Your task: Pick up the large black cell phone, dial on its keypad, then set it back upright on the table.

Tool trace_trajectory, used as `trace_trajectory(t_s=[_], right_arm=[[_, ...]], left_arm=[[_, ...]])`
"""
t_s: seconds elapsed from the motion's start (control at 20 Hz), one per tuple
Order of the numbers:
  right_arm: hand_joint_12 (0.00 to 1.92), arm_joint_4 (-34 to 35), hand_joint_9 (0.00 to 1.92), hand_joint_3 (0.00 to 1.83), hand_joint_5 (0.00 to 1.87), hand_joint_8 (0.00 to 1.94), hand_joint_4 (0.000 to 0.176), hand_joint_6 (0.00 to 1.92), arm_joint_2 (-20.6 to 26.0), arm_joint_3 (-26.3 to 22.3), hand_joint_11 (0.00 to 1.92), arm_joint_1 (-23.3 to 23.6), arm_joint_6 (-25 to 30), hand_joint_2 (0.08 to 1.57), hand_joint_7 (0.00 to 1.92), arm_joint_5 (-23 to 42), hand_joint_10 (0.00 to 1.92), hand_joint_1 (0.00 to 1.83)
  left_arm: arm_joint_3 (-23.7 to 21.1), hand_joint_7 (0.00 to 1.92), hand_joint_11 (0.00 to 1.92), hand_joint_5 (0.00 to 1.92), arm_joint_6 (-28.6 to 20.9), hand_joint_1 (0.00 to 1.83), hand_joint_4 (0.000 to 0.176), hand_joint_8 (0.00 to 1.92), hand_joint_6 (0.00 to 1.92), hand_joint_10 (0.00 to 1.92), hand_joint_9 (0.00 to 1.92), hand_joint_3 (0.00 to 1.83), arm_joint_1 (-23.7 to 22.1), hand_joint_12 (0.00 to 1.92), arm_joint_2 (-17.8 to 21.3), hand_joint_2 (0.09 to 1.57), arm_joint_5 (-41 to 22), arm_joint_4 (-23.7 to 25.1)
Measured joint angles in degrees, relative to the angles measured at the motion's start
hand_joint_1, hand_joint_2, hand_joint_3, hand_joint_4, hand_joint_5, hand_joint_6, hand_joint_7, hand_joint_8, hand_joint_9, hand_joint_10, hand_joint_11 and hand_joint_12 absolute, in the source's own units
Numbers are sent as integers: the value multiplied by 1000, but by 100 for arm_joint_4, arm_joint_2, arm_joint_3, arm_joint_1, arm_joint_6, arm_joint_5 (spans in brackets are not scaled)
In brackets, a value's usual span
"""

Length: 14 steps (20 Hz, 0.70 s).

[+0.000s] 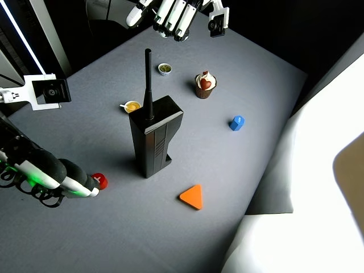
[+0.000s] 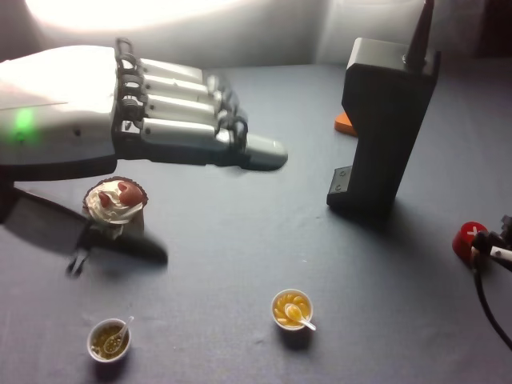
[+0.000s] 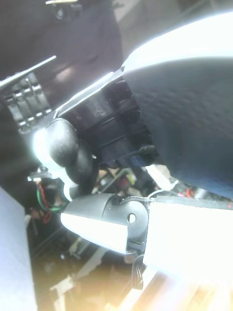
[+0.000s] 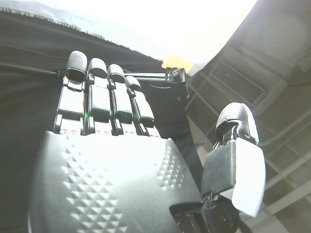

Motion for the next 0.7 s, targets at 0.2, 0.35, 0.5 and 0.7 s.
trace_trajectory(t_s=[0.2, 0.35, 0.5, 0.7], right_arm=[[27, -87, 57, 0, 90, 11, 0, 9, 2, -79, 19, 33, 0, 968, 94, 4, 9, 0], [22, -94, 39, 0, 76, 1, 0, 1, 0, -94, 2, 35, 0, 969, 72, 2, 1, 0], [25, -107, 41, 2, 76, 1, 0, 2, -28, -76, 4, 35, 2, 972, 69, 15, 3, 0], [29, -127, 43, 3, 76, 1, 0, 0, -284, 334, 2, 35, 2, 978, 70, -2, 0, 0]], left_arm=[[-26, 264, 0, 242, -11, 0, 0, 6, 8, 10, 244, 1, 0, 455, 0, 1150, 7, 7], [-7, 255, 0, 226, -68, 0, 0, 2, 2, 3, 236, 2, 0, 430, 0, 1156, -2, 50], [0, 254, 0, 225, -164, 0, 0, 1, 3, 1, 231, 0, -13, 426, 0, 1154, -4, 199], [101, 260, 0, 237, -345, 0, 0, 1, 2, 2, 218, 1, -13, 410, 2, 1154, -24, 413]])
